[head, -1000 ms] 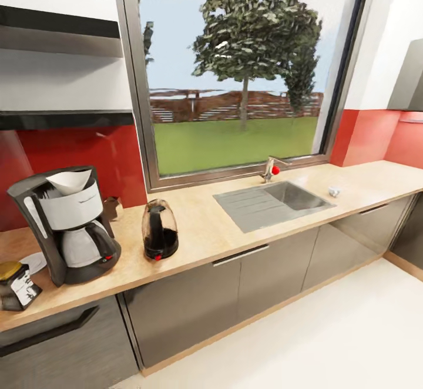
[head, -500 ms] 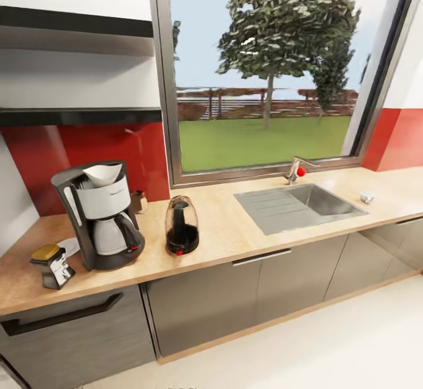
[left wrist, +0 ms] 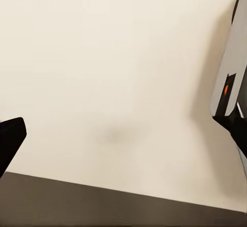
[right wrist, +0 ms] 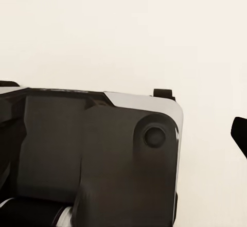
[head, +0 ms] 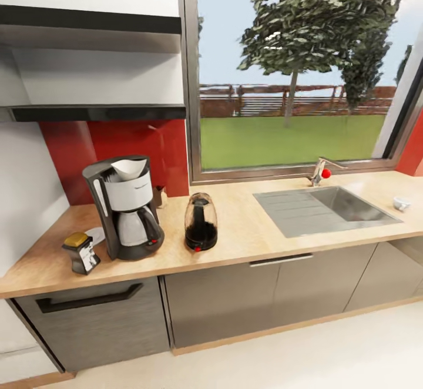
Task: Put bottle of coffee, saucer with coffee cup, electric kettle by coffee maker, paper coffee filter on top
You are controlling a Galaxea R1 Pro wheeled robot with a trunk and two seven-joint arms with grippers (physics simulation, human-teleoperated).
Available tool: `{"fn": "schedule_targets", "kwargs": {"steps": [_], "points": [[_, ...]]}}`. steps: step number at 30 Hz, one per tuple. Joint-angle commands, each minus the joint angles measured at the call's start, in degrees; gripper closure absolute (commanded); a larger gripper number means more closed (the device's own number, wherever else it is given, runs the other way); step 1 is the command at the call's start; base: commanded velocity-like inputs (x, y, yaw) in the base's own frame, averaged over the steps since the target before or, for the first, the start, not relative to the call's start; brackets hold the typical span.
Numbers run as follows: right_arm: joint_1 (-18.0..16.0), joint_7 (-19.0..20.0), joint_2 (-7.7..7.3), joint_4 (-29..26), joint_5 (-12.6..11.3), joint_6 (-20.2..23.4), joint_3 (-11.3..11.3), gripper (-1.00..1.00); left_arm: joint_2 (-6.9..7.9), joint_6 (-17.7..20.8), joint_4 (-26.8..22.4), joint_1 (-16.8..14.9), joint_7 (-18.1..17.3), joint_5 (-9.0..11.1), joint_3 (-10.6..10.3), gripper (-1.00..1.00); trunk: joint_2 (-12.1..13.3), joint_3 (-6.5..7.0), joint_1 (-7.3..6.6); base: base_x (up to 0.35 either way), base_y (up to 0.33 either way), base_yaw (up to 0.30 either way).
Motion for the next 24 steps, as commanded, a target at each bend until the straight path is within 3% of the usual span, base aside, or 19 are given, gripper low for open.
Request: {"fn": "schedule_targets", "kwargs": {"steps": [1,17,21,24], "points": [[-0.05,0.18,-0.03,0.04,-0.59,-0.20,0.47,-1.00,-0.04,-0.22,-0.05,-0.03,-0.20,-0.61,0.48,-1.00,-0.12,-0.18,0.03,0.000,0.000,0.185],[-0.05,0.36,-0.03,-0.49,-0.41,-0.16,0.88,-1.00,-0.56,-1.29,-0.18,-0.15,-0.52,-0.55,0.46,-1.00,-0.12,-0.36,0.03,0.000,0.000,0.035],[-0.05,0.23,-0.09,-0.47,-0.41,-0.24,0.86,-1.00,-2.34,-1.34,-0.71,-0.76,-0.69,-0.68,0.20,-1.00,-0.12,-0.36,0.03,0.000,0.000,0.000],[-0.05,0.19,-0.21,-0.47,-0.41,-0.24,0.81,-1.00,-3.80,-1.30,-0.88,-3.46,-0.43,-1.23,-1.59,-1.00,-0.12,-0.36,0.03,0.000,0.000,0.000]]}}
